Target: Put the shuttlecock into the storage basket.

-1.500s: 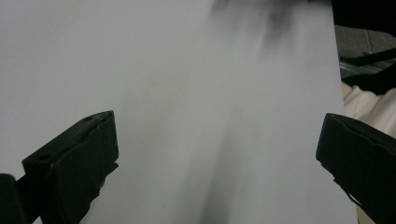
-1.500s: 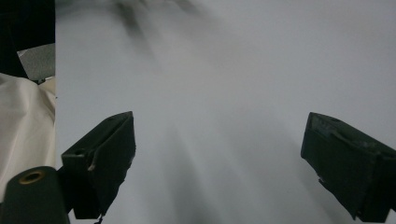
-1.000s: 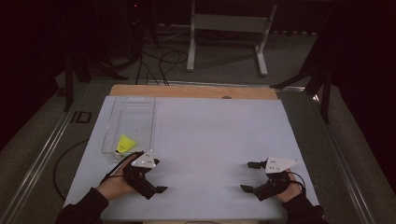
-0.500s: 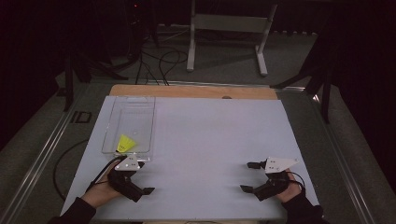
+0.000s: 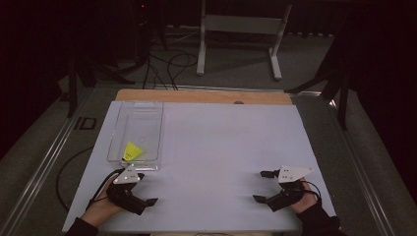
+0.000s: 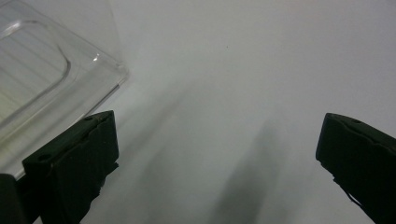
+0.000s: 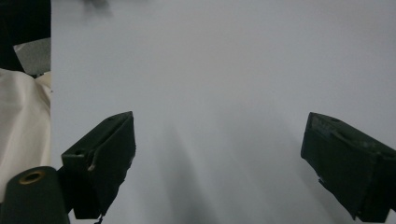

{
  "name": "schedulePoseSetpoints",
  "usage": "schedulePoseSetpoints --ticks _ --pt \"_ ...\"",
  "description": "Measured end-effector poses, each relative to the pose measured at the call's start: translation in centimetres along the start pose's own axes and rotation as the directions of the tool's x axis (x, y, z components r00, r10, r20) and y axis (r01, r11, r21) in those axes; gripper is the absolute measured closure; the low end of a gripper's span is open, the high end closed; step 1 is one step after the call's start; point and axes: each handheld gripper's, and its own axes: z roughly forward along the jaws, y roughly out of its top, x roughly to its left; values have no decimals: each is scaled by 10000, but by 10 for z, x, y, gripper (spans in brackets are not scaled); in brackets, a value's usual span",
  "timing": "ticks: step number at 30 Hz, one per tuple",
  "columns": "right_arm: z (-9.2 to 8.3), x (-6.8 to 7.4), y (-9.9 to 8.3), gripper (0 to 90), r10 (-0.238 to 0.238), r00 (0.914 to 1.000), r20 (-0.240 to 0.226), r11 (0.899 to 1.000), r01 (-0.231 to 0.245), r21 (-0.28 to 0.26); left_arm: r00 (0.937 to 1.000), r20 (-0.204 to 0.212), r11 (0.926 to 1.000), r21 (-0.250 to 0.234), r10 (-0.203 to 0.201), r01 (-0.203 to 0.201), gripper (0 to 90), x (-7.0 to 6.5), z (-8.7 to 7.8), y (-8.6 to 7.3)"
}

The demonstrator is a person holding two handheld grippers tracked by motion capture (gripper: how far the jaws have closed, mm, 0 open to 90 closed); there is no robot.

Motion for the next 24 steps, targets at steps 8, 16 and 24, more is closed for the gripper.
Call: schedulePoseSetpoints --ticks 8,16,24 --pt "0 0 0 103 -11 10000 -2 10000 11 15 9991 -59 9977 -540 -409 405 0 -8 4 -3" --pt "0 -1 -1 102 26 10000 69 10000 -25 -12 9892 -215 9839 -1086 -1450 1419 0 -5 9 -8" --pt "1 -1 -1 102 -12 9999 119 10000 11 68 9877 -505 9840 -1076 -1479 1419 0 -9 13 -10"
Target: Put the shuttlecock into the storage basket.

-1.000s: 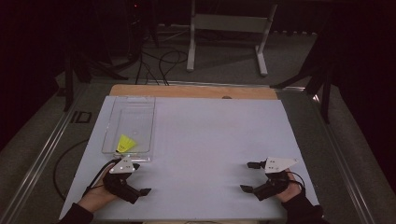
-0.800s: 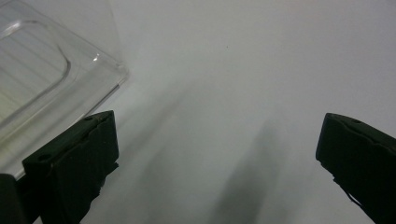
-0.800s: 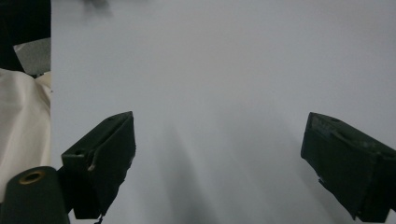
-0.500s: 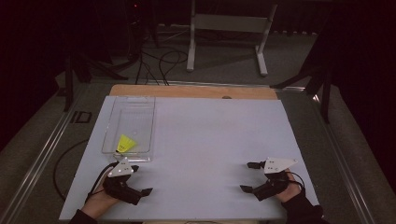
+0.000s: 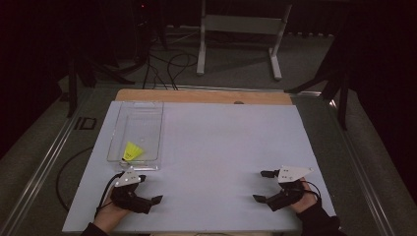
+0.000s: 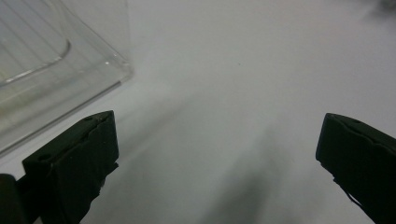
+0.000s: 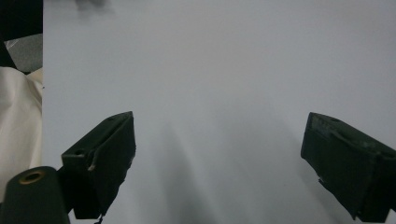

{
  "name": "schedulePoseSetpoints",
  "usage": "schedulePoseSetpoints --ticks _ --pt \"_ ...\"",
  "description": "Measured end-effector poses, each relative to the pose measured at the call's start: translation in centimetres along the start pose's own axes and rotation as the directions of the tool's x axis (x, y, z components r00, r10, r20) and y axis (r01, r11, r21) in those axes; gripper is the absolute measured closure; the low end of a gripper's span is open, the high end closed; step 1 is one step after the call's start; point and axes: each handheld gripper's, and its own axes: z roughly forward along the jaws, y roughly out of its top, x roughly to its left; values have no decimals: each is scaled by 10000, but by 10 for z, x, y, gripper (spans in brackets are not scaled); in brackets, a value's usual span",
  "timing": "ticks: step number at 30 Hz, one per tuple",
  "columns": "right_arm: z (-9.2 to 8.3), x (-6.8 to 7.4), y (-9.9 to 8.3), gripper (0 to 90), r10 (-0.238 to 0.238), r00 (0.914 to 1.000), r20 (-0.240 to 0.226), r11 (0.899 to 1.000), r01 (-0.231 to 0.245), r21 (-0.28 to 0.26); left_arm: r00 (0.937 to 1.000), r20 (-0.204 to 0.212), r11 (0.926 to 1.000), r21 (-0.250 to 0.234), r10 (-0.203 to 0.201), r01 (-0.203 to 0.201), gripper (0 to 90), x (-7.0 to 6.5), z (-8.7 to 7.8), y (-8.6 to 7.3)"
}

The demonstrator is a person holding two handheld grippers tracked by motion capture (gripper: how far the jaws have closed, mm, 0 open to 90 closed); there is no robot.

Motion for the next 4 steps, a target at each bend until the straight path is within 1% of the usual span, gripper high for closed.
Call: schedulePoseSetpoints --ticks 4 --pt "0 -1 0 103 18 10000 3 10000 -18 0 10000 -70 10000 -36 -70 70 1 1 -2 -1"
